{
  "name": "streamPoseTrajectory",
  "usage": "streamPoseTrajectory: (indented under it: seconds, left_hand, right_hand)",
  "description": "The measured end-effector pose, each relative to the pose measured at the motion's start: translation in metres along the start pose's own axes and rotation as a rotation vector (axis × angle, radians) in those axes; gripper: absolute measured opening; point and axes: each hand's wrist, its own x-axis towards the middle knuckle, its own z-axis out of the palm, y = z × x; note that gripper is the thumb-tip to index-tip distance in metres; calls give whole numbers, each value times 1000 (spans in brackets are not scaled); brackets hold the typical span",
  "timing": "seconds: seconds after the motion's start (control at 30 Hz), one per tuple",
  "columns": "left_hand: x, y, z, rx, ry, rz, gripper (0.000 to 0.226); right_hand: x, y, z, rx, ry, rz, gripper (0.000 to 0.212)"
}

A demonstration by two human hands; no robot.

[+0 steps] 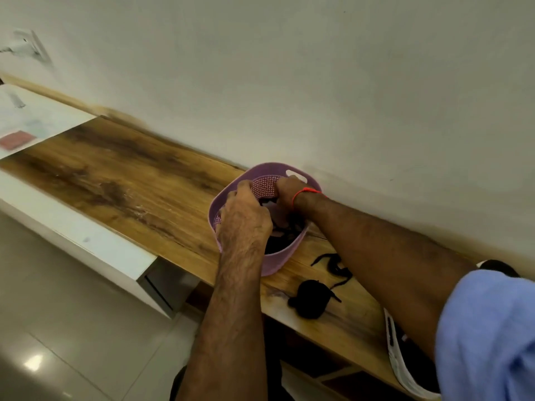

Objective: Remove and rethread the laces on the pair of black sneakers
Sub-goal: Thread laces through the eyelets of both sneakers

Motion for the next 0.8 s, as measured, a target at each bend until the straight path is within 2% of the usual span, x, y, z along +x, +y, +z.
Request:
streamPoseTrajectory:
  seconds: [0.17, 0.23, 0.37, 0.47, 0.6, 0.67, 0.77, 0.8]
  left_hand:
    - [-6, 10, 1, -126, 25, 95, 45]
    - [-11, 18, 3, -209, 58, 187, 43]
    - [-47, 47, 17, -262, 9, 464, 71]
    - [-85, 68, 39, -263, -120, 588, 74]
    - [-112, 80, 63, -386, -195, 669, 66]
    - [-130, 86, 81, -321, -287, 719, 60]
    - [-157, 91, 114, -189, -449, 767, 26]
    - [-163, 90, 123, -135, -479, 792, 24]
  right_hand:
    - [-22, 12, -50, 414, 185, -7, 17]
    - [-50, 15, -79, 595, 180, -60, 7]
    - [-128, 29, -135, 833, 198, -143, 7]
    - [-193, 56, -168, 937, 312, -172, 5]
    - [-259, 89, -185, 1014, 475, -152, 5]
    - [-288, 109, -186, 1103, 576, -131, 6]
    - [-326, 143, -186, 1243, 747, -107, 6]
    - [-338, 154, -185, 1260, 813, -94, 8]
